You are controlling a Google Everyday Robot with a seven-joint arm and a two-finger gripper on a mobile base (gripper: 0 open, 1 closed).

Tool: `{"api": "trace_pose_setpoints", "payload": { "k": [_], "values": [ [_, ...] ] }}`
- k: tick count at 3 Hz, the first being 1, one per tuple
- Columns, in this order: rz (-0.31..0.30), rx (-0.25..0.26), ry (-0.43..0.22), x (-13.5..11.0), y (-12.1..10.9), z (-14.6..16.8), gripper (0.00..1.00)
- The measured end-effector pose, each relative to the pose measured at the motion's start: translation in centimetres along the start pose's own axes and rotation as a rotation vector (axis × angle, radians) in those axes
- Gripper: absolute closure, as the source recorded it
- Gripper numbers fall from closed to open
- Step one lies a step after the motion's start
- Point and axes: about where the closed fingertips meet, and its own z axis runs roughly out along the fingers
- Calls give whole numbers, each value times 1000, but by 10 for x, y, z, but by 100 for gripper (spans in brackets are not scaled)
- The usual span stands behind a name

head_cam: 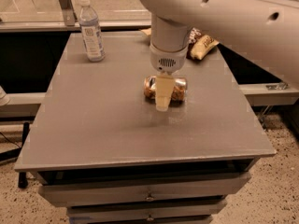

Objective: Knock orange can over

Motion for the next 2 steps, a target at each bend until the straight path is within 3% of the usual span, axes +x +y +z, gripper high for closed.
{"api": "trace_pose_setpoints", "payload": {
  "k": [1, 2],
  "values": [
    [45, -5, -73, -5, 8, -7, 0],
    [121, -7, -201, 5, 19, -16, 0]
  ]
}}
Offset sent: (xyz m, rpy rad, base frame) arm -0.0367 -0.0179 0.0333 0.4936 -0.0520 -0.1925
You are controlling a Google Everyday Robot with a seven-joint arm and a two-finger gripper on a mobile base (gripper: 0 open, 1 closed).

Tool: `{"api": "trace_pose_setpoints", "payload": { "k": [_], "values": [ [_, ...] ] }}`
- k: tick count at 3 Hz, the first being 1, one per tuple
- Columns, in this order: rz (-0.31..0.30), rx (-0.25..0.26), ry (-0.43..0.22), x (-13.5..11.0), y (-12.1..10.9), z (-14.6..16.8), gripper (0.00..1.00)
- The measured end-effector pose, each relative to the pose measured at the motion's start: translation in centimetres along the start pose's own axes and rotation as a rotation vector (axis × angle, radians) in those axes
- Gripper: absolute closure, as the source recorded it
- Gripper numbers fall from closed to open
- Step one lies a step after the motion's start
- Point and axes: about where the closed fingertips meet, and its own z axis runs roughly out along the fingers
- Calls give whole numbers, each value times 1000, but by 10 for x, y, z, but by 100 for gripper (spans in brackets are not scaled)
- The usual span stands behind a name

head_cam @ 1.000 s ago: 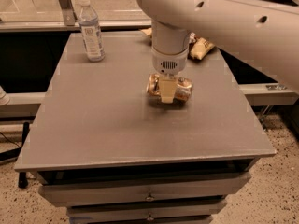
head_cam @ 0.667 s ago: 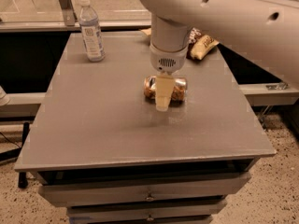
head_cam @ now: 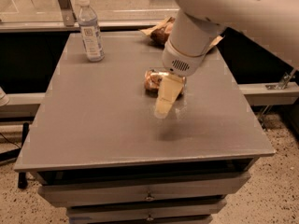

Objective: Knock orange can over

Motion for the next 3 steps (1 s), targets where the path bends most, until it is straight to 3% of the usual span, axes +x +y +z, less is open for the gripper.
{"api": "trace_pose_setpoints", "payload": {
  "k": [1, 2, 3],
  "values": [
    [83, 42, -176, 29, 6, -20, 0],
    [160, 127, -330, 83, 1, -43, 0],
    [232, 175, -447, 136, -1, -52, 0]
  ]
}}
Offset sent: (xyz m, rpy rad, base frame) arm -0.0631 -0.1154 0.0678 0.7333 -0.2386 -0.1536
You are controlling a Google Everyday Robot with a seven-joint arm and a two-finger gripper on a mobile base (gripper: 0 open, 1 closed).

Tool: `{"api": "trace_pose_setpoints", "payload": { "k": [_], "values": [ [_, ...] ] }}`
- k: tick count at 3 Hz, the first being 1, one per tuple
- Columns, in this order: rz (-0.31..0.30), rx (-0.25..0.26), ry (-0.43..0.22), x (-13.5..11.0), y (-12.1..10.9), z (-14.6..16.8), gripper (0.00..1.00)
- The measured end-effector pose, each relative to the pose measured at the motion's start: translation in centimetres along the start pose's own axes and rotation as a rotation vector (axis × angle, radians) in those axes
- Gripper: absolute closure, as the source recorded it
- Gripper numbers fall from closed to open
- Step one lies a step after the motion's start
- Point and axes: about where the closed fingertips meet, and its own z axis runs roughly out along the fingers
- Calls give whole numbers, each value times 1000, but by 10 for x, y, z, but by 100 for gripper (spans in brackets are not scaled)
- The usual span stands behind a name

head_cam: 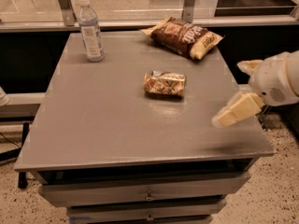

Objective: Knock orange can over

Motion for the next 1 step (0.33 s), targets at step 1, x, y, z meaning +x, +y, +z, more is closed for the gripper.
{"api": "trace_pose_setpoints", "payload": {
  "k": [1],
  "values": [
    [14, 38, -62, 12, -1, -29, 0]
  ]
}}
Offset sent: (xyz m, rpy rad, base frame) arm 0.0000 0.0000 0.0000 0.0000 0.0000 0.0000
